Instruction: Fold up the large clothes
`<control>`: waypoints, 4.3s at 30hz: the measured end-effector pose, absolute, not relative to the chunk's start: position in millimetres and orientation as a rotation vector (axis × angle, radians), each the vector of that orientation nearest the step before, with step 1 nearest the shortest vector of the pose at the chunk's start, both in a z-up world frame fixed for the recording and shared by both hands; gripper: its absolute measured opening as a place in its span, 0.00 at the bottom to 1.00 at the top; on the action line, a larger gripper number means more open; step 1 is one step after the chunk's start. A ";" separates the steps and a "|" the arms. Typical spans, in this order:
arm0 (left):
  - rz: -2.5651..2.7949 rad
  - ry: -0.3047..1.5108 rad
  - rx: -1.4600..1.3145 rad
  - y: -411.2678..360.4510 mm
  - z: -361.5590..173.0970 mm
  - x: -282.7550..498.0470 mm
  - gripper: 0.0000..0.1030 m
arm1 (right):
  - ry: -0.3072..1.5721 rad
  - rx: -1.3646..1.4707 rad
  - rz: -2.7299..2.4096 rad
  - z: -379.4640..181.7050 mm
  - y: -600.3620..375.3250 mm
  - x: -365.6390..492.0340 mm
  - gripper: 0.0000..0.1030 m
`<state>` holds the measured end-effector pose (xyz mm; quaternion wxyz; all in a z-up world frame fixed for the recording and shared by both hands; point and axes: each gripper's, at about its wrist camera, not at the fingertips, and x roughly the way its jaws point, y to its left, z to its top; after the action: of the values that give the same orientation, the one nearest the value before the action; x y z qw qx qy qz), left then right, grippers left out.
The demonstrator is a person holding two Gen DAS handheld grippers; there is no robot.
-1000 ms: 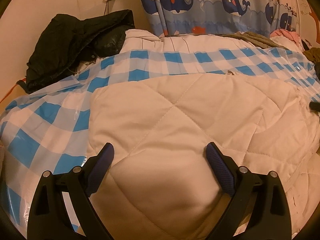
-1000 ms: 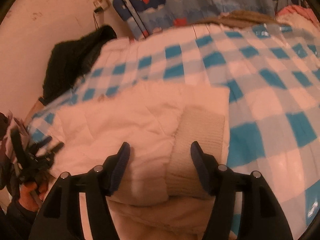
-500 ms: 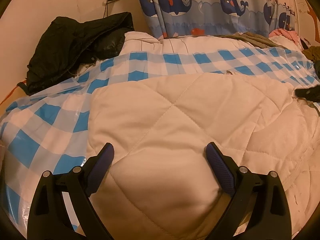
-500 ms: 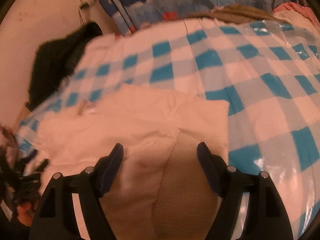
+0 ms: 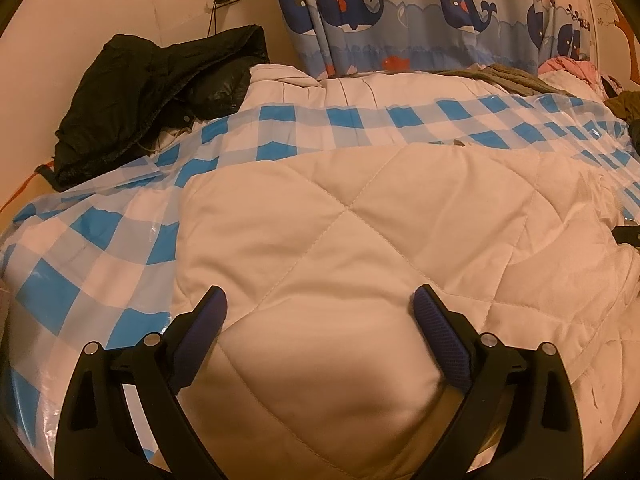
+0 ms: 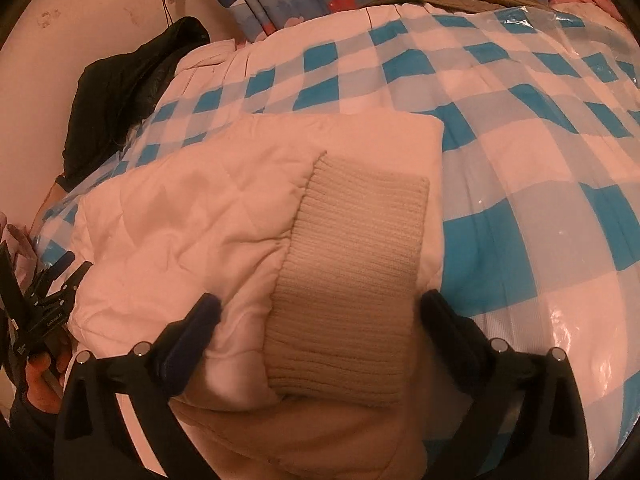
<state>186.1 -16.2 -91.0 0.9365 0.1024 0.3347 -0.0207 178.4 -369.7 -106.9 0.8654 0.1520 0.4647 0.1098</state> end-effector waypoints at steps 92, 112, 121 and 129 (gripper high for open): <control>-0.385 1.163 -0.746 219.6 -104.3 -158.4 0.91 | 1.230 1.125 0.798 -93.0 -419.1 -173.1 0.93; -0.361 1.045 -0.592 189.2 -23.1 -157.7 0.11 | 0.955 1.025 0.693 -12.0 -426.4 -183.0 0.11; -0.437 1.009 -0.516 173.8 29.8 -191.5 0.09 | 0.917 0.883 0.674 55.4 -446.6 -214.3 0.10; -0.386 1.137 -0.596 203.7 -49.2 -188.5 0.11 | 1.087 1.058 0.452 -49.8 -496.2 -228.5 0.78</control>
<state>-188.5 203.7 -49.2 0.7837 -0.2761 0.5269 -0.1788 -228.5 -496.2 -49.8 0.7029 0.4755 0.4884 0.2032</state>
